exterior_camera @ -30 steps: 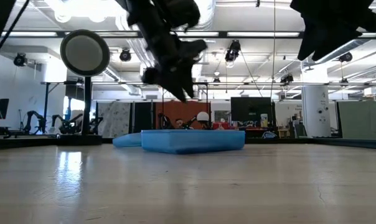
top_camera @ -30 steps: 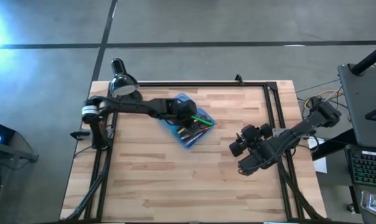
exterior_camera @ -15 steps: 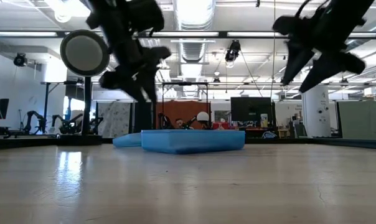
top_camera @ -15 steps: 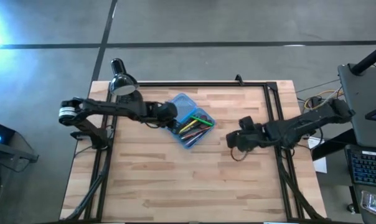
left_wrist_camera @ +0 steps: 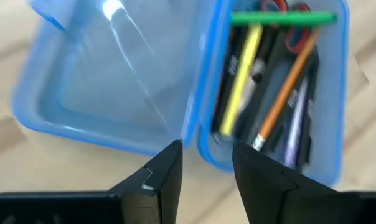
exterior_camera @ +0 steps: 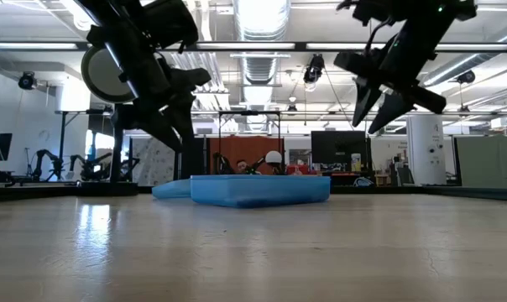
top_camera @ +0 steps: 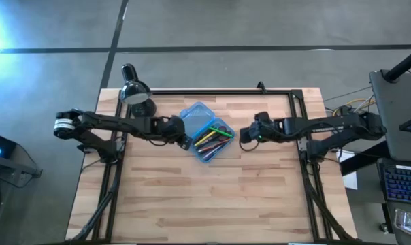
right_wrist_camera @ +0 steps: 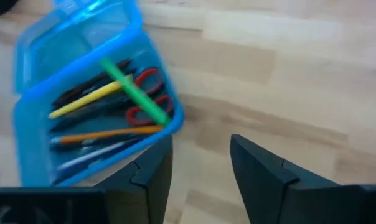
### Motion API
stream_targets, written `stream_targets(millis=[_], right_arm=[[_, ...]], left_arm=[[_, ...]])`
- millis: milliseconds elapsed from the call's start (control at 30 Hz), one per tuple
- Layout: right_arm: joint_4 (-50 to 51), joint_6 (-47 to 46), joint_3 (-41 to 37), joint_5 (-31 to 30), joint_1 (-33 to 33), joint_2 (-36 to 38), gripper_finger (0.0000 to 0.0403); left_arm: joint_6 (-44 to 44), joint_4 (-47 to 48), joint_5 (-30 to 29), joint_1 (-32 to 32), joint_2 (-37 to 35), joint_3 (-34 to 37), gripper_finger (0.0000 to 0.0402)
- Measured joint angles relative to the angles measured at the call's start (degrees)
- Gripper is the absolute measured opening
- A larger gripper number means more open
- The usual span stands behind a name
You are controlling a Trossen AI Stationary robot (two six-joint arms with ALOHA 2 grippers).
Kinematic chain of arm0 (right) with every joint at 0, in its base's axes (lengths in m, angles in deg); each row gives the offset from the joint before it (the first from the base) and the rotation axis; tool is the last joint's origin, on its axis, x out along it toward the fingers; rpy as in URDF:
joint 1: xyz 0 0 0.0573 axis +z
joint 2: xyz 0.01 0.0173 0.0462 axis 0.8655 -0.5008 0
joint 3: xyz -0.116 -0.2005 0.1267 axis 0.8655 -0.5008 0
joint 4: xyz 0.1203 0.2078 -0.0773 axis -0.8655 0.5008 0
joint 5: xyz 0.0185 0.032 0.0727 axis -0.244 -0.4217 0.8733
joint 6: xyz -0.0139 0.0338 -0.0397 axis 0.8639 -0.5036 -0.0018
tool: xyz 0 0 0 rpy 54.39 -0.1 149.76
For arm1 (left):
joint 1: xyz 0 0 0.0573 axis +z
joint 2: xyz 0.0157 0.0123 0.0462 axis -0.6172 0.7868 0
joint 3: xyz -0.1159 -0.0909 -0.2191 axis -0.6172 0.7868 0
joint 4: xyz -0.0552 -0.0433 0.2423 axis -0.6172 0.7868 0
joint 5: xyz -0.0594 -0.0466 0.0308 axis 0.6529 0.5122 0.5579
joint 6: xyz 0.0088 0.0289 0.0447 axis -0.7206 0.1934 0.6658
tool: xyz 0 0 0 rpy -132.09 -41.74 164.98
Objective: Pick & place school supplies into a supply box
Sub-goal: Close the supply box
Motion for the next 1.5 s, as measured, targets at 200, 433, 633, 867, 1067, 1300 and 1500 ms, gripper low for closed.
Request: stream_targets(millis=[200,433,633,867,1067,1300,1500], right_arm=[[-3.18,1.61,-0.15,4.05,-3.26,-3.25,0.0099],[-12.80,5.46,-0.12,9.59,-7.96,-8.76,0.0014],[-14.25,9.97,2.04,11.54,-12.76,-14.15,0.0012],[-14.52,16.19,7.64,12.17,-17.59,-21.47,0.0013],[-14.46,17.73,11.34,15.03,-18.59,-26.54,0.0013],[-13.03,15.69,12.02,15.02,-18.81,-28.98,0.0013],[-13.03,14.38,10.32,15.04,-19.12,-29.01,0.0013]], left_arm=[[-0.11,-1.52,-3.81,0.46,-0.13,0.06,0.0124],[0.11,-1.59,-3.85,0.46,-0.10,0.24,0.0124],[0.62,-3.31,-5.03,1.01,1.06,0.60,0.0124],[1.73,-5.94,-4.94,5.14,6.51,0.56,0.0124],[-1.01,-7.29,1.53,7.97,10.61,0.56,0.0124],[-1.14,-7.49,2.46,7.67,11.13,0.54,0.0124],[-0.74,-7.81,2.67,7.43,11.13,0.54,0.0124]])
